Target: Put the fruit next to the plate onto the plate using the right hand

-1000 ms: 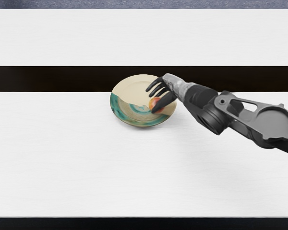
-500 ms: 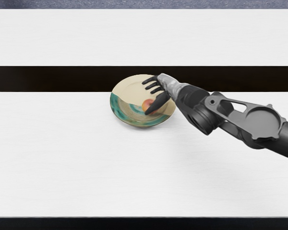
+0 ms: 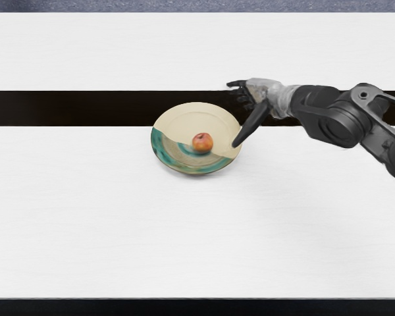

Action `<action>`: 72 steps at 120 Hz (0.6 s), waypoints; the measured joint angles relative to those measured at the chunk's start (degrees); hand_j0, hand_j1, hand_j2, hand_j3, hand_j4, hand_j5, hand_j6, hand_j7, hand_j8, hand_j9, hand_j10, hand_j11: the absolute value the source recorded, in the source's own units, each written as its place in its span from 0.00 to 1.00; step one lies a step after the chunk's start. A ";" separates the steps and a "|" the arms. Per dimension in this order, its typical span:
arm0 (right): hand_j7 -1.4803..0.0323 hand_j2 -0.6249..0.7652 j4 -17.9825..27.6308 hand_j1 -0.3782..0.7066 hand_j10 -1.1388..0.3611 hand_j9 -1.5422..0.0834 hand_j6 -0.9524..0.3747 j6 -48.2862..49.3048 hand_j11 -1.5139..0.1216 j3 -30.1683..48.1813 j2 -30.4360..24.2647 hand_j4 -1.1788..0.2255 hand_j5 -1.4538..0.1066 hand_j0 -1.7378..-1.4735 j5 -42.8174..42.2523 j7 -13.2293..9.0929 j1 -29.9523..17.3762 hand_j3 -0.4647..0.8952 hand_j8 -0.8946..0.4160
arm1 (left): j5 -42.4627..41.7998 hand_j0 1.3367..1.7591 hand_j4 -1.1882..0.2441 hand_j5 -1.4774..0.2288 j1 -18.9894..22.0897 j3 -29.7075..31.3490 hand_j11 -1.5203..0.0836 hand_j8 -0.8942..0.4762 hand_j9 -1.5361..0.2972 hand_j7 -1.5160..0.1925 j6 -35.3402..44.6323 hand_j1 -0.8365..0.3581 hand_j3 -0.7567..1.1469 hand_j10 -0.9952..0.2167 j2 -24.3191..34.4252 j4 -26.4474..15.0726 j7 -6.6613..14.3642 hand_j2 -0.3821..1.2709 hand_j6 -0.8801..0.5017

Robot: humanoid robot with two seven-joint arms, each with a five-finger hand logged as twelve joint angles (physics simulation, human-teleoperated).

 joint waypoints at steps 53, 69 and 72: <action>0.97 0.45 -4.21 0.03 0.75 0.94 0.71 33.22 0.92 6.30 -17.07 0.83 0.93 0.30 9.86 0.00 -0.30 0.34 0.68 | 0.10 0.76 0.82 0.86 0.54 0.17 0.94 0.65 0.83 0.88 0.16 0.99 0.40 0.82 0.00 0.23 0.08 0.23 0.63; 0.98 0.45 -7.07 0.03 0.76 0.95 0.71 34.35 0.92 6.86 -18.29 0.84 0.93 0.30 10.43 0.00 -0.45 0.34 0.68 | 0.12 0.76 0.82 0.86 0.54 0.17 0.94 0.65 0.83 0.88 0.18 0.99 0.40 0.82 0.00 0.27 0.09 0.23 0.63; 0.98 0.45 -7.52 0.03 0.76 0.95 0.71 34.44 0.92 6.91 -18.40 0.84 0.93 0.30 10.48 0.00 -0.49 0.34 0.68 | 0.13 0.76 0.82 0.86 0.54 0.17 0.94 0.65 0.83 0.88 0.18 0.99 0.40 0.82 0.00 0.27 0.09 0.23 0.63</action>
